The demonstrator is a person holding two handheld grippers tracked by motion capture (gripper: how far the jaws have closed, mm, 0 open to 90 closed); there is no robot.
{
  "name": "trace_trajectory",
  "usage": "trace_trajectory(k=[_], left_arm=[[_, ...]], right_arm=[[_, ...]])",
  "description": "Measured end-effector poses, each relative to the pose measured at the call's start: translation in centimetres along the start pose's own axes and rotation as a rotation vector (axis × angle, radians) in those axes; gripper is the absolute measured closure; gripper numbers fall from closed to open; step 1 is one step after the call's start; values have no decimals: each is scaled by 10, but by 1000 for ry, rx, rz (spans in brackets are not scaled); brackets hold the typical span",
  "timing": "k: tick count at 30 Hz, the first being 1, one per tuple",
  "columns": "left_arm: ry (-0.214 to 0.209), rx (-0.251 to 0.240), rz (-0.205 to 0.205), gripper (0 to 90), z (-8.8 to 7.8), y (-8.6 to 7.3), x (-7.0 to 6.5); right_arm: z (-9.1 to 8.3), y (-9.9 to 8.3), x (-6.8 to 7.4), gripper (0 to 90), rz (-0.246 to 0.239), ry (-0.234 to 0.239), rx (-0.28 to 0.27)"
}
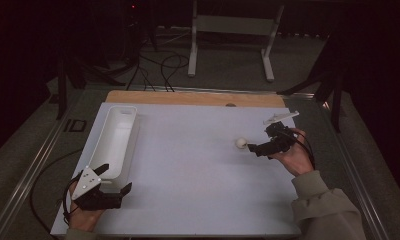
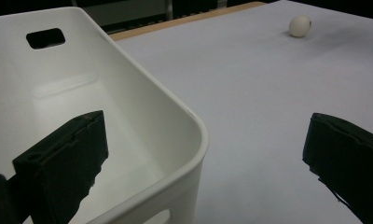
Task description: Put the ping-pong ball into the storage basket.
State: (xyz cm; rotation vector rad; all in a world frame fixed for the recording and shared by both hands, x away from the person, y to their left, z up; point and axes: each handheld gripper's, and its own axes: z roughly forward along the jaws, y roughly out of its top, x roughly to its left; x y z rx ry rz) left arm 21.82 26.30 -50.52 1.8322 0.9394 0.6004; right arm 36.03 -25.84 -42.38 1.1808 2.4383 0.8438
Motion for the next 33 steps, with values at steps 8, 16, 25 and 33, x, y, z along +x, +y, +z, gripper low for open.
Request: trace_trajectory(k=[8,16,25,33], left_arm=[[-3,1,0,5,0,0,0],[-4,3,1,5,1,0,0],[-5,5,2,5,1,0,0],[-6,5,3,5,1,0,0]], right_arm=[[2,10,-1,73,-19,-1,1],[4,17,-1,73,-42,-1,-4],[16,22,-5,73,-51,7,8],[26,25,-8,73,-46,14,19]])
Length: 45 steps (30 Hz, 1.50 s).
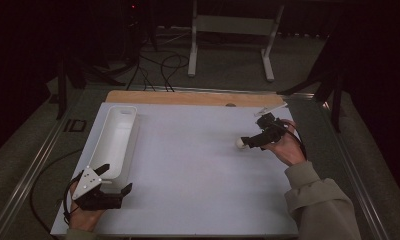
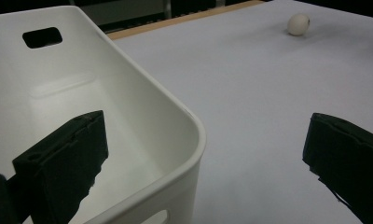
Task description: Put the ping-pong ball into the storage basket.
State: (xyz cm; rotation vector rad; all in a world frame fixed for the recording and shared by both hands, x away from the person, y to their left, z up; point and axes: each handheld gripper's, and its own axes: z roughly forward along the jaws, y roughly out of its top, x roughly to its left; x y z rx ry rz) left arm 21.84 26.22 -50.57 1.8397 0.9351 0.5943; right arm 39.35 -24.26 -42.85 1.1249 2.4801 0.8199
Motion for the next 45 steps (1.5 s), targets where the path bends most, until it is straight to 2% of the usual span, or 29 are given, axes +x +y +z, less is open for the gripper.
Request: trace_trajectory(k=[10,43,45], left_arm=[[-1,0,0,5,0,0,0],[-4,1,3,5,0,0,0],[-3,2,4,5,0,0,0]], right_arm=[[9,1,-5,74,18,0,19],[38,3,-7,74,49,3,60],[41,2,-7,74,61,5,60]])
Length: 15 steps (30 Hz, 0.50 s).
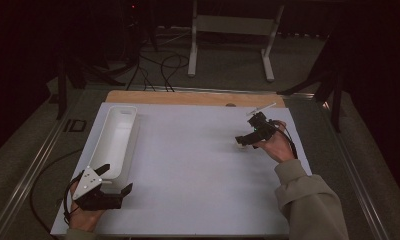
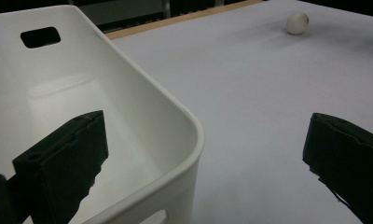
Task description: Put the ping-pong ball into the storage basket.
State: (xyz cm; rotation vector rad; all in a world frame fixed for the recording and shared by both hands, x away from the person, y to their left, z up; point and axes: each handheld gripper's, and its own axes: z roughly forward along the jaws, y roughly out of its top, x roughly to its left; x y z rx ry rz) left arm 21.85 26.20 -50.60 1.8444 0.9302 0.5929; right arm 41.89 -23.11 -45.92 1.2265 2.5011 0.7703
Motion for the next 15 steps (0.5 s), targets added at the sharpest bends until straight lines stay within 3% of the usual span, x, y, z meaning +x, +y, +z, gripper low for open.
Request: trace_trajectory(k=[15], left_arm=[[0,0,-1,5,0,0,0]], right_arm=[[12,-3,0,75,21,-7,-3]])
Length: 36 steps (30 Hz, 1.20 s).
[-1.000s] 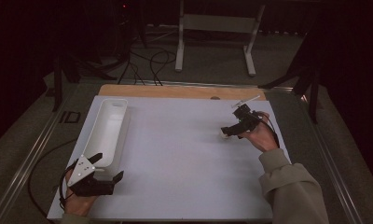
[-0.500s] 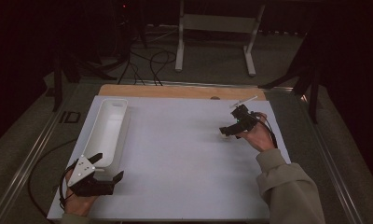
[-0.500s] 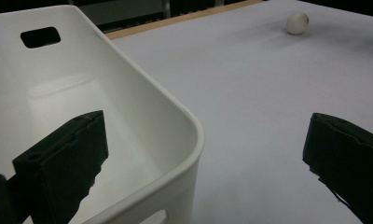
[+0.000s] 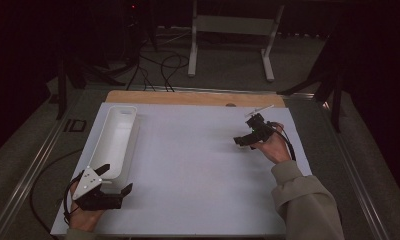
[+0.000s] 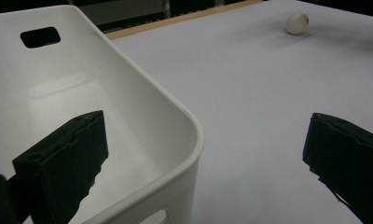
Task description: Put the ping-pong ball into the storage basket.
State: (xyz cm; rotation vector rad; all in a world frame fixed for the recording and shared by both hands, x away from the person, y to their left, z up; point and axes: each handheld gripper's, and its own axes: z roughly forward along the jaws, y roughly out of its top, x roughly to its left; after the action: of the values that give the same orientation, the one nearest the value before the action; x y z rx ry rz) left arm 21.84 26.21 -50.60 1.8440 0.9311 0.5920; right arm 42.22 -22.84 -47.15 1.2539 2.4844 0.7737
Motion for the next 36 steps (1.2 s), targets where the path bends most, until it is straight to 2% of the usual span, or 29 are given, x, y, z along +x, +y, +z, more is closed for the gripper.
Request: trace_trajectory(k=[6,36], left_arm=[[-1,0,0,5,0,0,0],[-1,0,0,5,0,0,0]], right_arm=[[4,-2,0,75,17,0,4],[21,-4,3,82,31,-10,46]])
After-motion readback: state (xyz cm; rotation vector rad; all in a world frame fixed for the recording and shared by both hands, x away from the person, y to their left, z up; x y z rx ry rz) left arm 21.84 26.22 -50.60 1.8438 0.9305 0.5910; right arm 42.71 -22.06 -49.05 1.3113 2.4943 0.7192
